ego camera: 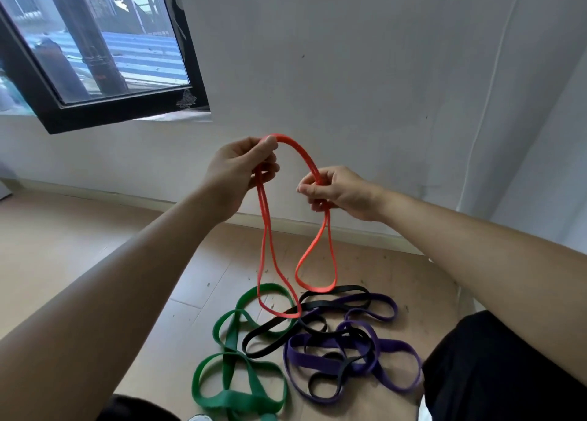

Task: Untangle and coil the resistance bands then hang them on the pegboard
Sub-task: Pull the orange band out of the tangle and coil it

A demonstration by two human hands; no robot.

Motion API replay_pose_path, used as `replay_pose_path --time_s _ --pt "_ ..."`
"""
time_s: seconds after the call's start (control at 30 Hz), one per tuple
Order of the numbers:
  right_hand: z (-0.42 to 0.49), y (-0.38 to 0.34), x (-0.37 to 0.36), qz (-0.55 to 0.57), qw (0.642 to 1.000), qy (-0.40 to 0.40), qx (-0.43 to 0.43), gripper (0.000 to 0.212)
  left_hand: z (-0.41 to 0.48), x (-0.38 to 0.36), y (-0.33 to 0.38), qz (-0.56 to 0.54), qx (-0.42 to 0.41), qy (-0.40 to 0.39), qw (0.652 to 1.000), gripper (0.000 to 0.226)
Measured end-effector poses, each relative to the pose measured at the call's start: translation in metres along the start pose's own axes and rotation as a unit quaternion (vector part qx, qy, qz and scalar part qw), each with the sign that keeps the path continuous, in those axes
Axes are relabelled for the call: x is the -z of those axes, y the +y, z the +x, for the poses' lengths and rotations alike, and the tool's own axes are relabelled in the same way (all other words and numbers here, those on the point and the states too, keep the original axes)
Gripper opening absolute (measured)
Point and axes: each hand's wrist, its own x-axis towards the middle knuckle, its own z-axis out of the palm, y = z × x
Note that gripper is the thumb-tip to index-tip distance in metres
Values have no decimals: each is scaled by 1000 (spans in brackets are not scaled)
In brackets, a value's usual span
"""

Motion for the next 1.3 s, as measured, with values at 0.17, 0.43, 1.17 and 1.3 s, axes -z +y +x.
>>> replay_pose_path --time_s 0.17,0.43,1.17,1.3 --pt "2 -2 -20 12 994 -110 8 35 3 -13 13 52 -42 -4 998 18" --pt "-1 2 -36 -36 990 -139 7 33 7 -10 31 168 -99 -48 980 17" --pt "4 18 -31 -155 980 -125 -19 6 -1 49 22 84 -101 98 987 28" --pt "4 22 -15 -175 978 -110 -33 13 -4 68 3 55 -53 107 991 17"
